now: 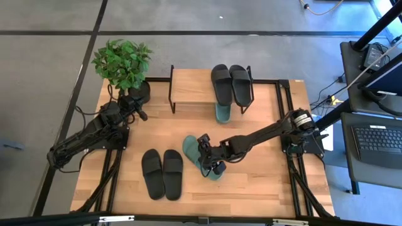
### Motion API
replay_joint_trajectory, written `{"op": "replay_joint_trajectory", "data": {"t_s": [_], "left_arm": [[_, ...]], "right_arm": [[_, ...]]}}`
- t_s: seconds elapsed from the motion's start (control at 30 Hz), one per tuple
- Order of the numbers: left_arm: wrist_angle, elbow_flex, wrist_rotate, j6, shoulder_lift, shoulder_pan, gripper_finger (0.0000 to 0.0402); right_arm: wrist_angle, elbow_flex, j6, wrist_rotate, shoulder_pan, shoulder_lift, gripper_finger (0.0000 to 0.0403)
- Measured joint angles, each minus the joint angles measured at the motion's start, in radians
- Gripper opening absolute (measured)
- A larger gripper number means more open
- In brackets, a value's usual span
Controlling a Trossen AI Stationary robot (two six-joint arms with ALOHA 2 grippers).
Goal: Pick and place slides into the shelf
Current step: Put the green slide under the shelf
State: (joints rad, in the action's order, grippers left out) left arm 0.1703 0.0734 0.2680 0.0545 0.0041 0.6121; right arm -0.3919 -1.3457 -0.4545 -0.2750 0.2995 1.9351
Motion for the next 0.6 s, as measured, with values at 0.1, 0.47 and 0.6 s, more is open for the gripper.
{"op": "replay_joint_trajectory", "data": {"t_s": [0.1,0.47,0.6], "left_arm": [[0.0,0.0,0.0,0.0,0.0,0.0,0.0],[0.0,0.0,0.0,0.0,0.0,0.0,0.0],[0.0,0.0,0.0,0.0,0.0,0.0,0.0]], "right_arm": [[0.031,0.0,-0.003,-0.088,0.001,0.029,0.0247],[0.038,0.0,0.004,-0.206,-0.006,0.068,0.0189],[0.037,0.0,0.042,-0.202,-0.006,0.068,0.0117]]}}
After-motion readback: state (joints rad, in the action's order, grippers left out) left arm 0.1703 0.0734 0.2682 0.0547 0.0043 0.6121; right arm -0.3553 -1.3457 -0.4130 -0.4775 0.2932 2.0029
